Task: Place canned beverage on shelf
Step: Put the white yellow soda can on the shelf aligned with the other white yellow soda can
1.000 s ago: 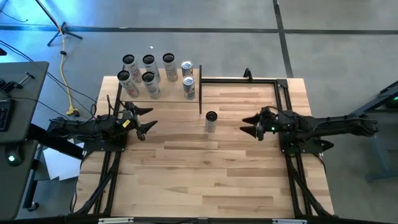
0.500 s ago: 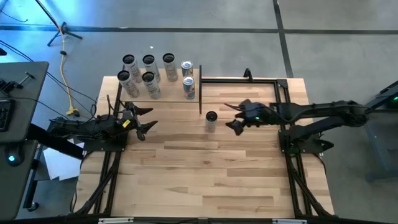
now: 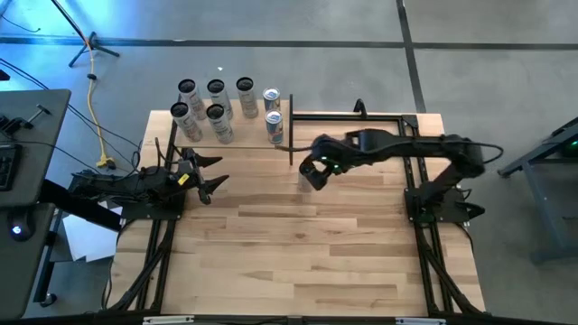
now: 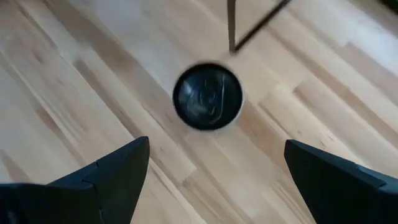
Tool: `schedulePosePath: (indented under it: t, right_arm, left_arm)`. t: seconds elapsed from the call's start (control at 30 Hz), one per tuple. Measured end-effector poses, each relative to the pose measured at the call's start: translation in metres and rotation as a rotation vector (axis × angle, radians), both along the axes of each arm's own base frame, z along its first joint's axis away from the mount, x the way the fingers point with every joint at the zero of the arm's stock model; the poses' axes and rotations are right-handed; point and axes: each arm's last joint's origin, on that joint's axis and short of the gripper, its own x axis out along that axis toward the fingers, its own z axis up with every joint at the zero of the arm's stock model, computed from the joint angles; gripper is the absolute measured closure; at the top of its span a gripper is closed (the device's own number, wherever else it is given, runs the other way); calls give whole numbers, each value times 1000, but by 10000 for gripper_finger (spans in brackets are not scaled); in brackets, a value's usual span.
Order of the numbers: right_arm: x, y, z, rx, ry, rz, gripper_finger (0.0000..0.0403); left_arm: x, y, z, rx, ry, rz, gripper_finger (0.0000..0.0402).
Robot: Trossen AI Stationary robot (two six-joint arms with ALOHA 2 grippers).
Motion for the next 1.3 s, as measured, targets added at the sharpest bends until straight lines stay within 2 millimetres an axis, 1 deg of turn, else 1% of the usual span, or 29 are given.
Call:
schedulePosePath:
  t: [0.13, 0.23, 0.33, 0.43, 0.7, 0.87, 1.03, 1.3]
  right_arm:
    - [23, -1, -9, 18, 125, 51, 43]
    - [37, -2, -10, 33, 150, 81, 43]
    - [51, -4, -18, 77, 178, 118, 43]
    - [58, -8, -21, 96, 199, 120, 43]
    - [58, -22, -26, 69, 241, 73, 43]
    - [58, -21, -28, 88, 263, 59, 43]
    - [56, -19, -24, 126, 252, 52, 43]
    - [55, -23, -24, 93, 262, 57, 43]
  left_arm:
    - [0, 0, 0, 0, 0, 0, 112]
    - [0, 0, 0, 0, 0, 0, 112]
    - [0, 0, 0, 0, 0, 0, 112]
    - [0, 0, 0, 0, 0, 0, 112]
    - [0, 0, 0, 0, 0, 0, 112]
    - [0, 0, 0, 0, 0, 0, 112]
    - [0, 0, 0, 0, 0, 0, 112]
    - [0, 0, 0, 0, 0, 0, 112]
